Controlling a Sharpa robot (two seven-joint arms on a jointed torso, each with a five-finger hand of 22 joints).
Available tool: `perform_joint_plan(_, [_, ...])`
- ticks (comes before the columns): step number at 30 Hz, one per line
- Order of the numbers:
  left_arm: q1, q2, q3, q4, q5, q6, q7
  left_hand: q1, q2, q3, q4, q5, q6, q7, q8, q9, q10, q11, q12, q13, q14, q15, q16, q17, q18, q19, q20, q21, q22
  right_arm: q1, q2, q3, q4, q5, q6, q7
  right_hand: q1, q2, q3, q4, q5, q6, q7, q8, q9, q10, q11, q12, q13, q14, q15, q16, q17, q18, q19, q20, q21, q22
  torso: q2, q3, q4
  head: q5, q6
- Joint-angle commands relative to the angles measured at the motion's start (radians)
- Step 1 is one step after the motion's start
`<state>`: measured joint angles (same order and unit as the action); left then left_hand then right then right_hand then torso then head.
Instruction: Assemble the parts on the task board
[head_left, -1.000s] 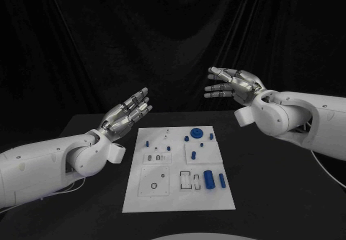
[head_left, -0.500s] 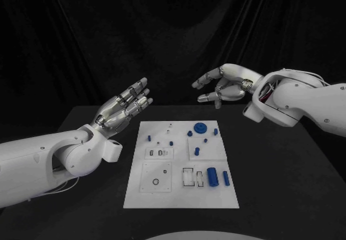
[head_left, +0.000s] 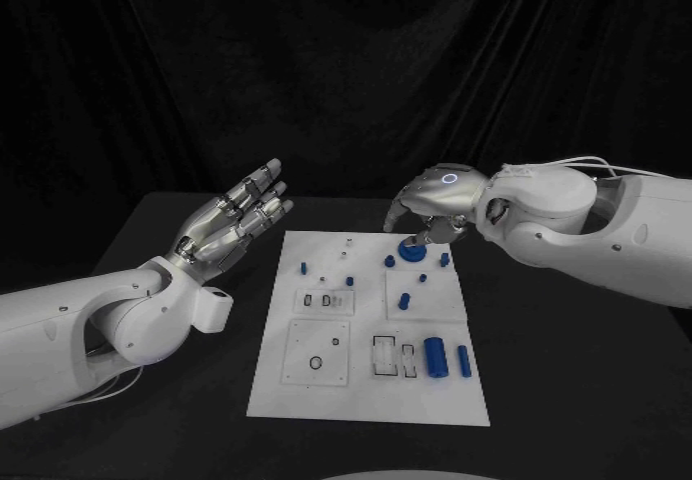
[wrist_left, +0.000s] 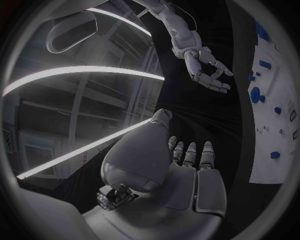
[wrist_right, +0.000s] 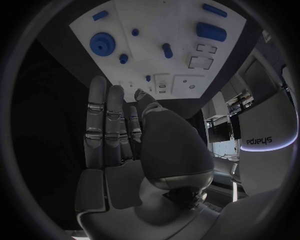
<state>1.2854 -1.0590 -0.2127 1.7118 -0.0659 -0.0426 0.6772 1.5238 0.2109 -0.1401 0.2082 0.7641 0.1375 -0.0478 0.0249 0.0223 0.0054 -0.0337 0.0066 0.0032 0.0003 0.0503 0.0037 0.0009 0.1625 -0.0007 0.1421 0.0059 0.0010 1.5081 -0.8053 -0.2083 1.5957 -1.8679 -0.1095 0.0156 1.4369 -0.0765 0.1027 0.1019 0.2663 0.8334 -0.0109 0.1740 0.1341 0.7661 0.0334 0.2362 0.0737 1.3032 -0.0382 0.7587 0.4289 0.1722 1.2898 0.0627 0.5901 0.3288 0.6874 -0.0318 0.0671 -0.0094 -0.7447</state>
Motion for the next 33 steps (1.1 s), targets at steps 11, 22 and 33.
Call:
perform_joint_plan(11, [0.003, 0.006, 0.001, -0.001, -0.006, 0.036, 0.034, -0.025, 0.009, 0.000, 0.024, -0.039, 0.005, 0.008, 0.000, 0.001, 0.000, 0.005, -0.001, 0.000, 0.000, 0.011, -0.004, -0.001, -0.004, 0.001, 0.008, -0.006, -0.001, -0.054, 0.020, 0.001, -0.044, -0.139, 0.027, -0.054, 0.022, -0.009, 0.032, -0.041, 0.006, -0.001, 0.000, -0.024, 0.013, 0.025, -0.003, -0.025, 0.001, -0.002, -0.005, 0.029, 0.020, 0.008, -0.026, -0.005, 0.048, 0.053, 0.040, -0.0052, 0.0233, -0.033, 0.002])
perform_joint_plan(22, [0.003, 0.002, 0.001, -0.008, -0.006, 0.049, 0.033, -0.044, 0.014, -0.004, 0.057, -0.065, 0.021, 0.027, 0.004, 0.003, -0.001, -0.004, -0.001, 0.000, 0.000, 0.009, -0.004, -0.001, -0.002, 0.001, 0.008, -0.006, -0.001, -0.087, 0.037, 0.001, -0.100, -0.139, -0.050, -0.013, -0.015, -0.015, 0.041, -0.031, -0.046, -0.010, 0.105, -0.058, -0.006, 0.064, 0.014, -0.045, 0.001, 0.015, 0.002, 0.053, 0.034, 0.006, -0.044, 0.002, 0.096, 0.114, 0.038, -0.0075, 0.0250, -0.021, -0.031])
perform_joint_plan(33, [0.003, 0.010, 0.001, -0.023, -0.006, 0.060, 0.034, -0.040, 0.013, -0.001, 0.057, -0.059, 0.027, 0.035, 0.005, 0.004, -0.001, 0.002, -0.001, 0.000, 0.000, 0.008, -0.004, -0.001, -0.001, 0.001, 0.007, -0.006, -0.001, -0.094, 0.053, 0.001, -0.145, -0.139, -0.119, 0.006, 0.001, -0.006, 0.062, -0.039, -0.010, 0.014, 0.100, -0.064, -0.026, 0.100, 0.011, -0.065, -0.002, 0.026, -0.003, 0.064, 0.042, 0.008, -0.051, 0.003, 0.123, 0.150, 0.047, -0.0103, 0.0273, -0.025, -0.042])
